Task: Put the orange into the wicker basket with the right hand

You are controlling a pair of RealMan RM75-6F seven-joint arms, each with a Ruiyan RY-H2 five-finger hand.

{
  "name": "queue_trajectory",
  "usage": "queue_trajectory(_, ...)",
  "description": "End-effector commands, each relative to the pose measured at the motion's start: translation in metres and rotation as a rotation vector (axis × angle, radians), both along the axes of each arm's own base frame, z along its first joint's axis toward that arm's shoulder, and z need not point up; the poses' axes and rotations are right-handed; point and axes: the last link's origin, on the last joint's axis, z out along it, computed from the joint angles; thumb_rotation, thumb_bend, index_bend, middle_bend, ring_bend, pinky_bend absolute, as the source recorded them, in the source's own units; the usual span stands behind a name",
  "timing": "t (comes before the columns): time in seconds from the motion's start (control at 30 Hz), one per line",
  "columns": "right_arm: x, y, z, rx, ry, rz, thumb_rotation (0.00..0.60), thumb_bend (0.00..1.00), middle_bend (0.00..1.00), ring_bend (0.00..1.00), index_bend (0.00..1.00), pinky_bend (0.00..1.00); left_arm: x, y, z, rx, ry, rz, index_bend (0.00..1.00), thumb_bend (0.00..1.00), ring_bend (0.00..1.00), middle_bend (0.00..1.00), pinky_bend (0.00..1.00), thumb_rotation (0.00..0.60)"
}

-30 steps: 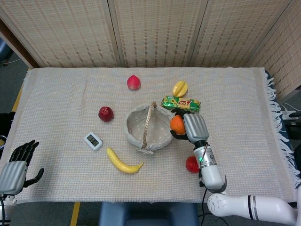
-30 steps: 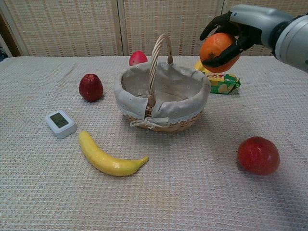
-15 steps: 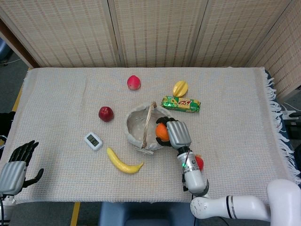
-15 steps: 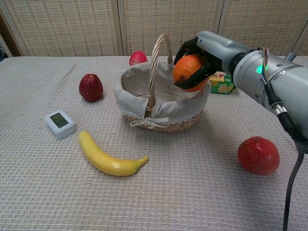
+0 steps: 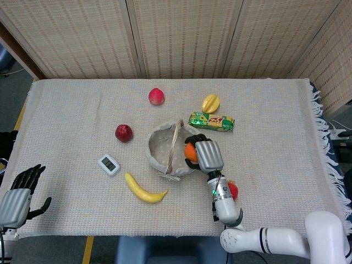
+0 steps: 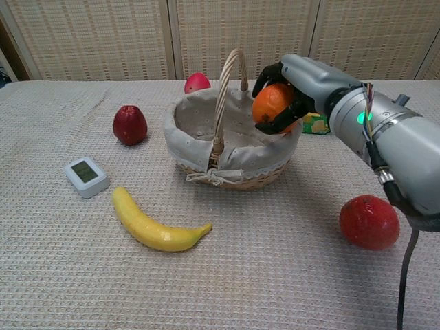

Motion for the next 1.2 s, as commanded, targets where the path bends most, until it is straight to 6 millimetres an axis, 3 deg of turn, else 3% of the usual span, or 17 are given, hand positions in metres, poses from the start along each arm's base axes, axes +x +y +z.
queue_trajectory(0.03, -0.001, 0.0, -0.002, -0.004, 0.007, 0.005, 0.6, 0.14, 0.12, 0.01, 0.08, 0.06, 0.0, 0.0, 0.0, 0.0, 0.0, 0.001, 0.0, 0.35, 0.0, 0.0, 0.07, 0.6)
queue_trajectory(0.2, -0.001, -0.003, 0.0, -0.037, -0.017, 0.003, 0.6, 0.12, 0.0, 0.0, 0.0, 0.03, -0.001, 0.0, 0.0, 0.0, 0.001, 0.0, 0.0, 0.35, 0.0, 0.0, 0.07, 0.6)
queue_trajectory(0.4, -0.002, -0.002, 0.009, -0.044, -0.051, -0.008, 0.6, 0.12, 0.0, 0.0, 0.0, 0.03, -0.001, 0.0, 0.0, -0.001, 0.002, 0.0, 0.0, 0.35, 0.0, 0.0, 0.07, 0.6)
queue_trajectory(0.6, -0.015, 0.015, 0.04, -0.04, -0.037, 0.01, 0.6, 0.12, 0.0, 0.0, 0.0, 0.03, -0.001, 0.0, 0.001, -0.002, 0.007, 0.002, 0.0, 0.35, 0.0, 0.0, 0.07, 0.6)
queue_trajectory(0.8, -0.054, 0.054, 0.092, -0.022, 0.046, -0.013, 0.6, 0.12, 0.0, 0.0, 0.0, 0.03, -0.001, 0.0, 0.0, -0.002, 0.02, -0.004, 0.0, 0.35, 0.0, 0.0, 0.07, 0.6)
queue_trajectory(0.93, -0.092, 0.086, 0.122, -0.018, 0.119, -0.033, 0.6, 0.12, 0.0, 0.0, 0.0, 0.03, -0.001, -0.001, -0.001, -0.002, 0.034, -0.007, 0.0, 0.35, 0.0, 0.0, 0.07, 0.6)
queue_trajectory(1.2, -0.163, 0.149, 0.158, -0.046, 0.261, -0.042, 0.6, 0.12, 0.0, 0.0, 0.0, 0.03, -0.001, -0.002, -0.002, -0.002, 0.063, -0.015, 0.0, 0.35, 0.0, 0.0, 0.07, 0.6)
